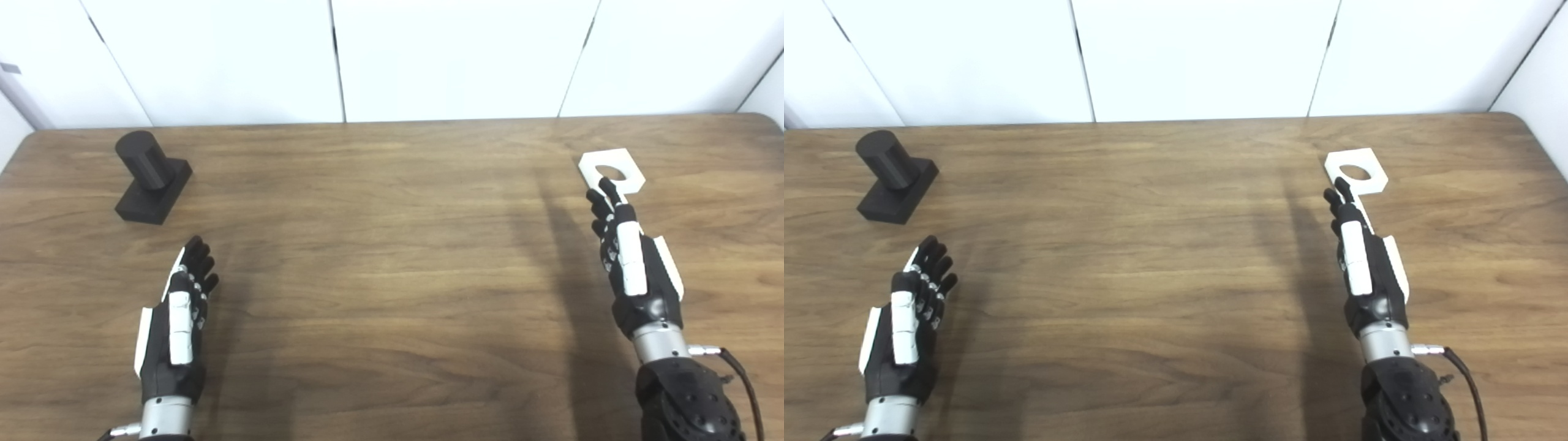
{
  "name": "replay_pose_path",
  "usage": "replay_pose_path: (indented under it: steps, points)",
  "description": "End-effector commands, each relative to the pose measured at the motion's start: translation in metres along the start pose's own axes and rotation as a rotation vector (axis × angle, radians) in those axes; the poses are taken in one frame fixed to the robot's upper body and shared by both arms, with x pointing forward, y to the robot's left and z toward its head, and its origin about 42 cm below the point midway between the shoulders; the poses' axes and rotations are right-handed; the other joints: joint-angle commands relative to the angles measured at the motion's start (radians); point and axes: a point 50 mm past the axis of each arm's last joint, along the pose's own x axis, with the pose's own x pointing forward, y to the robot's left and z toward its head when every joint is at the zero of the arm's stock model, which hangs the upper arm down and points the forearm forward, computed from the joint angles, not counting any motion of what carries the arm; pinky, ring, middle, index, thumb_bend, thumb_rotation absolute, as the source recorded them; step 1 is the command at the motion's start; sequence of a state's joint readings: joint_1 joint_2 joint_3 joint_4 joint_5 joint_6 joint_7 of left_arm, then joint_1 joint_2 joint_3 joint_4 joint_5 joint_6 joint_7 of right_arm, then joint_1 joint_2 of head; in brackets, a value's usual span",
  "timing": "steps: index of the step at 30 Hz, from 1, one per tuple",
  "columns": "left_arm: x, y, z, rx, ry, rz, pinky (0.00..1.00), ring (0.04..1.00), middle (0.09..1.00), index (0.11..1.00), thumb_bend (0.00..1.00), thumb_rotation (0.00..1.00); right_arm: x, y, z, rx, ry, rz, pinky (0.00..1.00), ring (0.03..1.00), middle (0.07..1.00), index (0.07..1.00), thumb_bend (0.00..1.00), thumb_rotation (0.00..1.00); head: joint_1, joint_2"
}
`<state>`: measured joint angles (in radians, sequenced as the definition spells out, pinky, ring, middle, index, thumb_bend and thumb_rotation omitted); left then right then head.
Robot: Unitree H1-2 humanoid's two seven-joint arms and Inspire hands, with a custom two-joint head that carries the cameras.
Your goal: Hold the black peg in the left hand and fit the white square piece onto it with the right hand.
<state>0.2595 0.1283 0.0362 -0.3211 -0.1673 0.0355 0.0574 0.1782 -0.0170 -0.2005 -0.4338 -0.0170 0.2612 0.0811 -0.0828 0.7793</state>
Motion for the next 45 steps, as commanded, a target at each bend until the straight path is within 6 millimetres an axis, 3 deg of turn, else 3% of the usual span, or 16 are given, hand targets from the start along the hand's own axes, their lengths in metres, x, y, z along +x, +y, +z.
replay_pose_path:
  steps: [1, 8, 14, 23, 29, 37, 45]
  points:
    - [0.002, -0.013, 0.007, -0.045, -0.056, 0.008, 0.96, 0.966, 0.960, 0.952, 0.66, 0.94, -0.031, -0.011, -0.015, -0.028, 0.041, -0.011, 1.00, 0.986, 0.942, 0.959, 0.58, 1.00, -0.001, 0.000]
    - [0.000, -0.016, 0.005, -0.040, -0.049, 0.005, 0.96, 0.971, 0.965, 0.950, 0.66, 0.94, -0.031, -0.012, -0.016, -0.030, 0.045, -0.020, 1.00, 0.978, 0.941, 0.956, 0.56, 1.00, 0.033, -0.019]
    - [-0.003, -0.022, 0.001, -0.035, -0.048, 0.007, 0.94, 0.956, 0.953, 0.933, 0.66, 0.94, -0.032, -0.019, -0.019, -0.047, 0.042, -0.005, 1.00, 0.983, 0.952, 0.966, 0.54, 1.00, 0.113, -0.058]
    - [-0.010, -0.044, -0.008, -0.019, -0.030, 0.018, 0.91, 0.931, 0.938, 0.941, 0.68, 0.93, -0.030, -0.033, -0.030, -0.031, 0.024, 0.014, 1.00, 1.000, 0.974, 0.994, 0.50, 1.00, 0.302, -0.172]
    - [-0.012, -0.055, -0.017, 0.006, -0.025, -0.005, 0.92, 0.944, 0.944, 0.955, 0.65, 0.97, -0.025, -0.040, -0.038, 0.009, 0.022, 0.019, 1.00, 1.000, 0.990, 1.000, 0.55, 1.00, 0.385, -0.243]
    - [-0.010, -0.065, -0.026, -0.002, -0.044, -0.013, 0.92, 0.944, 0.944, 0.942, 0.60, 0.94, -0.020, -0.042, -0.046, 0.034, 0.024, 0.003, 1.00, 0.968, 0.929, 0.943, 0.65, 1.00, 0.439, -0.283]
    - [-0.011, -0.067, -0.030, 0.045, -0.018, -0.009, 0.92, 0.940, 0.943, 0.944, 0.61, 0.86, -0.020, -0.043, -0.049, 0.029, 0.036, 0.007, 1.00, 0.986, 0.929, 0.937, 0.72, 1.00, 0.435, -0.287]
